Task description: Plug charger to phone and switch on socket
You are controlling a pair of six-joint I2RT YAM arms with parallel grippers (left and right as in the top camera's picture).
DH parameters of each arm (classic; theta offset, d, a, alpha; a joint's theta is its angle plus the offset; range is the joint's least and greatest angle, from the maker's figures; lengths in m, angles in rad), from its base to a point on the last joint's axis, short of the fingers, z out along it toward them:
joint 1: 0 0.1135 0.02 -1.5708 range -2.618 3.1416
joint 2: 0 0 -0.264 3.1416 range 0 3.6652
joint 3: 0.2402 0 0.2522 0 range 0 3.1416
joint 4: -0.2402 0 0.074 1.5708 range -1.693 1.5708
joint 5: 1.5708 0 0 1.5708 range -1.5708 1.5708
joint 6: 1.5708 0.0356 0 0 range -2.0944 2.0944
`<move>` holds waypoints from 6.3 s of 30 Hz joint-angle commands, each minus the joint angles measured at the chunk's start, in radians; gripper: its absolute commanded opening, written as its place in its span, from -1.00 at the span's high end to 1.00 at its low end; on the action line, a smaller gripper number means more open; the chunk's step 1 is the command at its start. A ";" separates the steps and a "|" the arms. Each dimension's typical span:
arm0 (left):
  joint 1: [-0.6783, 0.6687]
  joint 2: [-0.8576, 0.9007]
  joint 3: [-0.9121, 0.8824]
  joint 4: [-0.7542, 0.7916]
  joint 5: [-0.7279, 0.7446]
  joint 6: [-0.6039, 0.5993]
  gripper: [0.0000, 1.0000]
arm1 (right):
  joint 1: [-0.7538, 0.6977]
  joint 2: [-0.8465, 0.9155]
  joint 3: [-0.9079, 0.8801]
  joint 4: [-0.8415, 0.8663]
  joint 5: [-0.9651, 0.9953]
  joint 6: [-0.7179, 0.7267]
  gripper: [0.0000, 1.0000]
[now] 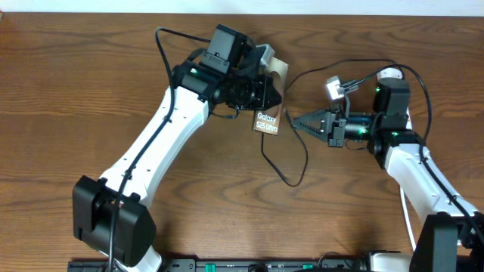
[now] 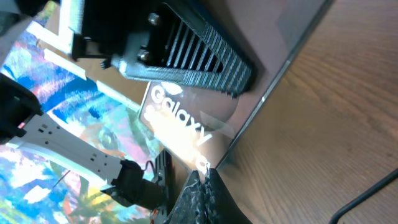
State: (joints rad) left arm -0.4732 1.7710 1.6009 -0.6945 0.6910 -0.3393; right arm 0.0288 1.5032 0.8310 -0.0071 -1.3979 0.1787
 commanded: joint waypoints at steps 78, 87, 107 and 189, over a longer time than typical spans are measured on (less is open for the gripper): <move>0.089 -0.039 0.019 -0.111 -0.056 0.002 0.86 | 0.079 0.024 0.014 -0.805 1.257 0.411 -0.13; 0.089 -0.039 0.019 -0.113 -0.056 0.055 0.85 | 0.079 0.025 -0.084 -0.451 1.396 0.307 -0.27; 0.089 -0.039 0.019 -0.121 -0.056 0.055 0.85 | 0.068 0.178 -0.043 -0.160 1.422 0.051 -0.18; -0.056 -0.039 0.019 -0.018 0.192 0.054 0.86 | 0.117 -0.170 -0.032 0.082 0.326 0.166 0.98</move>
State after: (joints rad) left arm -0.4946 1.7710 1.6009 -0.7231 0.7868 -0.3054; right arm 0.1387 1.3350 0.7971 0.0715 -1.0950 0.3328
